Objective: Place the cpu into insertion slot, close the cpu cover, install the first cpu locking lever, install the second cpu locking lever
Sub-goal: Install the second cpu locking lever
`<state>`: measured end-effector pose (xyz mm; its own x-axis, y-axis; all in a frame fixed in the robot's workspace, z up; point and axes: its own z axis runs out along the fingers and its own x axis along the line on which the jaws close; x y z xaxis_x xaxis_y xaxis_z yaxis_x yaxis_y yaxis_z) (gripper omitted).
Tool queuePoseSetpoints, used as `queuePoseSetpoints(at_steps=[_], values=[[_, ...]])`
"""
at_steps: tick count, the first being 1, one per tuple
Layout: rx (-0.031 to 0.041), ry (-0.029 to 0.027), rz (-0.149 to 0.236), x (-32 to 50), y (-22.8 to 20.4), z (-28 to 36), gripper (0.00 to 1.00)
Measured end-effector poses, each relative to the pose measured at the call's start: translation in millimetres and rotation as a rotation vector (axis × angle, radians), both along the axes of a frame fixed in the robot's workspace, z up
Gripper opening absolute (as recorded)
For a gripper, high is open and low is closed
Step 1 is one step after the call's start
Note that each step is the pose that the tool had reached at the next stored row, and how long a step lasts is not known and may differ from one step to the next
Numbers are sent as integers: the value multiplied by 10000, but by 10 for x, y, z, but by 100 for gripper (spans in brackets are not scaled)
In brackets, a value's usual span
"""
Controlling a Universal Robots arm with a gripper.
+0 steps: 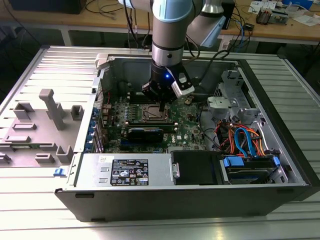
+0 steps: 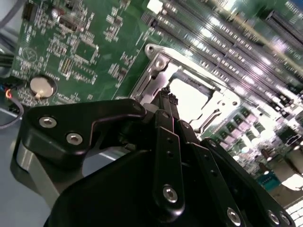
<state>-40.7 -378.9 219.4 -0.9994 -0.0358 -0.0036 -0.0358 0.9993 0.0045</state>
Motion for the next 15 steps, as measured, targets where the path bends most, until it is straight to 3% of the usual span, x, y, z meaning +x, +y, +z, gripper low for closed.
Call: queuePoseSetpoints(at_steps=[3,4,9,15], values=[[0,0,0,0,-60,2,11],[0,1,-2,0,-61,19,11],[0,0,0,0,-72,183,11],[1,0,-1,0,-92,191,11]])
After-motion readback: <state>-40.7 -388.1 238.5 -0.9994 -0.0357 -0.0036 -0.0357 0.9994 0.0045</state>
